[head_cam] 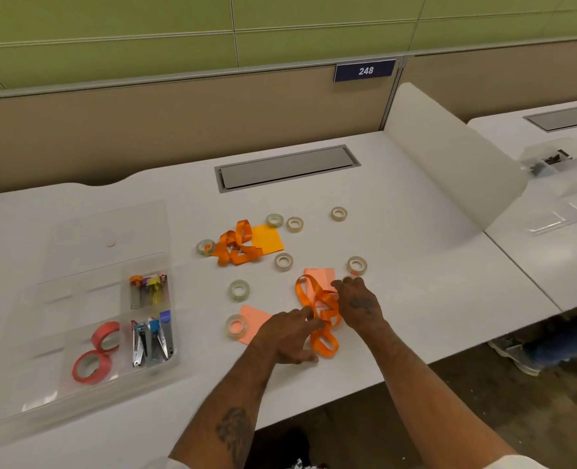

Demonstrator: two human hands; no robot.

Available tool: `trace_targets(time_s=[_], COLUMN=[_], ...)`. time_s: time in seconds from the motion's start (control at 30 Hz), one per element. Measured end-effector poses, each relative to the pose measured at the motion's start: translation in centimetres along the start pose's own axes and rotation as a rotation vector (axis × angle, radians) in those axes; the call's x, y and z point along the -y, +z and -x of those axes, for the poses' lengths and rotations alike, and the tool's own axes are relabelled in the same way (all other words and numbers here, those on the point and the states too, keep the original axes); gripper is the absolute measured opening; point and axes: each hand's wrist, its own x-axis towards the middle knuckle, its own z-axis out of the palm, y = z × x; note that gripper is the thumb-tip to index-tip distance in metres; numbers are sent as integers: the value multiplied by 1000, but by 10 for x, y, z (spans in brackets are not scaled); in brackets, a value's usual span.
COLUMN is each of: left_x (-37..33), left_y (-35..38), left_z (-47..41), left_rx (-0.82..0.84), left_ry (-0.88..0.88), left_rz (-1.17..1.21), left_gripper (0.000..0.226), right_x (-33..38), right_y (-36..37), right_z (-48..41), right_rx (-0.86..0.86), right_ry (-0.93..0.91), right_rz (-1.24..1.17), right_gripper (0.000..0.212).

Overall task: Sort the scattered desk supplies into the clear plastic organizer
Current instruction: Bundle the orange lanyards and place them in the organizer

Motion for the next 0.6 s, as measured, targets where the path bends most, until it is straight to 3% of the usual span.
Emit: trace_targets(time_s=[0.2,0.3,0.6], left_x=[-7,-2,48], left_y=[-1,-12,-78], left_z=[-7,-3,33], left_rx=[-77,-166,-723], left_ry=[43,-25,-340], left_rz=[-23,87,519], left_gripper=[37,25,9], right_x=[-1,-4,16], right_y=[2,-4,-90], right_z=[-6,-13,-51], right_rx=[-41,-127,-316], right_ry=[-50,-22,110], right_rz=[59,20,-710], right_gripper=[33,33,19])
